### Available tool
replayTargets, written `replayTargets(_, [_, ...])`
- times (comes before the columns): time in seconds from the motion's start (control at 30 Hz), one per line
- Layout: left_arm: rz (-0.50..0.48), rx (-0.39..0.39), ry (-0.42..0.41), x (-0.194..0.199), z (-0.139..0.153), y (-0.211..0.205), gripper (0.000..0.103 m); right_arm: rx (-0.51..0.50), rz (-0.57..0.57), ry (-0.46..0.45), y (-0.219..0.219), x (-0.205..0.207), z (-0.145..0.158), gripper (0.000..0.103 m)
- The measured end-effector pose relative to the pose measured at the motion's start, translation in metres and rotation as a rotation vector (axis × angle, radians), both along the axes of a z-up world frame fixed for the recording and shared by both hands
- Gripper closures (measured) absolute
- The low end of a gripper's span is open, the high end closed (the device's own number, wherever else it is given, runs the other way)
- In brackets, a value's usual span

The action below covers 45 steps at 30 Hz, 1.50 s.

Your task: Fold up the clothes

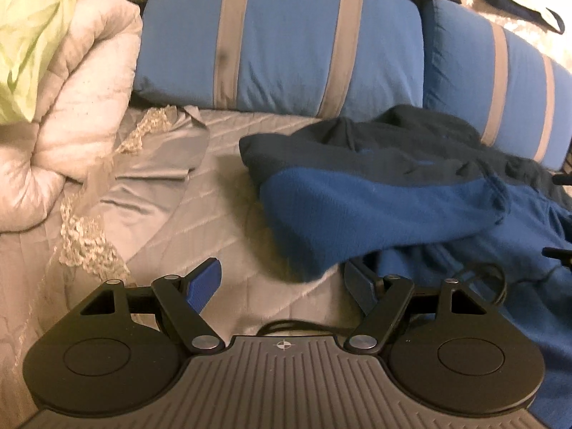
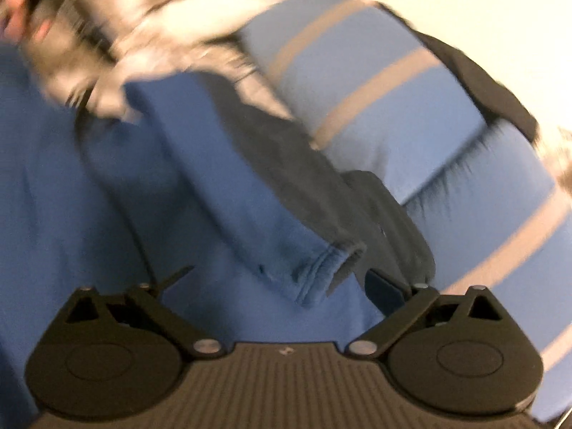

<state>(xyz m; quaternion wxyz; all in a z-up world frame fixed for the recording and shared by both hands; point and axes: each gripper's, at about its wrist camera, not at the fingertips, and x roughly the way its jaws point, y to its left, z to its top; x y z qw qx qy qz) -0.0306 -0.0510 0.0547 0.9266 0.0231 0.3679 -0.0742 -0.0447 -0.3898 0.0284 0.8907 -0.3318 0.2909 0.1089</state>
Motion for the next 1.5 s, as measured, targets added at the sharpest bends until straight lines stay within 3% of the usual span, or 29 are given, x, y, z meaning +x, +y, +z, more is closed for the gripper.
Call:
replayTargets(0.47, [-0.017, 0.021, 0.021, 0.007, -0.024, -0.01, 0.027, -0.463, 0.225, 0.014, 0.024, 0.041, -0.067, 0.035])
replayTargets(0.73, [-0.031, 0.046, -0.028, 0.004, -0.028, -0.016, 0.027, -0.693, 0.333, -0.079, 0.025, 0.037, -0.1, 0.039])
replayTargets(0.9, [-0.039, 0.077, -0.033, 0.007, -0.032, -0.019, 0.027, -0.736, 0.36, -0.053, 0.023, 0.041, -0.107, 0.052])
replayTargets(1.0, [-0.033, 0.113, -0.038, 0.007, -0.037, -0.022, 0.027, -0.749, 0.371, -0.026, 0.022, 0.044, -0.112, 0.065])
replayTargets(1.03, [-0.037, 0.122, -0.037, 0.007, -0.04, -0.023, 0.027, -0.753, 0.371, -0.02, 0.022, 0.044, -0.113, 0.071])
replayTargets(1.07, [-0.04, 0.131, -0.037, 0.008, -0.042, -0.024, 0.027, -0.756, 0.371, -0.014, 0.022, 0.044, -0.115, 0.089])
replayTargets(1.27, [0.002, 0.179, -0.06, 0.017, -0.045, -0.023, 0.027, -0.747, 0.303, -0.037, 0.026, 0.055, -0.094, 0.096])
replayTargets(1.5, [0.029, 0.052, -0.103, 0.03, -0.031, -0.017, 0.027, -0.718, 0.155, -0.215, 0.021, 0.081, -0.019, 0.096])
